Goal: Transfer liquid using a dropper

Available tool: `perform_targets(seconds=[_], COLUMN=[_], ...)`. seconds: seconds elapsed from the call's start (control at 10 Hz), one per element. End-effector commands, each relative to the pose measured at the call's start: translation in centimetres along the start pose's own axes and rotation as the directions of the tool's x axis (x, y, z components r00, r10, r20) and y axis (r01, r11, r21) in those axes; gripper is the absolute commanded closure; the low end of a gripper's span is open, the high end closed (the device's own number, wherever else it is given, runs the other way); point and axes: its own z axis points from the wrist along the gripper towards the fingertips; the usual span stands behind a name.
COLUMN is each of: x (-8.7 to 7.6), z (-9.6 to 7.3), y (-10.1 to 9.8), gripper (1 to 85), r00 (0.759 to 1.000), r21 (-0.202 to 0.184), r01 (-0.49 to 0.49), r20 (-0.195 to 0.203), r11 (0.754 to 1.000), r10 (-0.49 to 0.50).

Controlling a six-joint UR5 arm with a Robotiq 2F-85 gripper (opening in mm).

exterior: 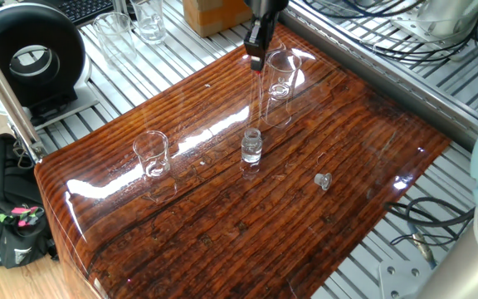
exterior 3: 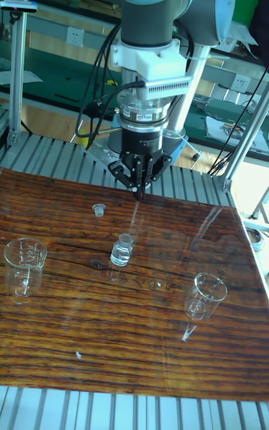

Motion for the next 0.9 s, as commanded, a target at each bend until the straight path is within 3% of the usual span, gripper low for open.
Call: perform_targets(seconds=[0.0, 0.8], x=[-0.81, -0.15], z=[1.62, 2.16], y=[0.23, -0.76], gripper=[84.0, 84.0], r00=[1.000, 1.000], r21=[-0.007, 0.002], r01=[-0.012, -0.005], r20=[0.012, -0.001], r11=[1.000, 1.000], r10=[0.012, 0.005])
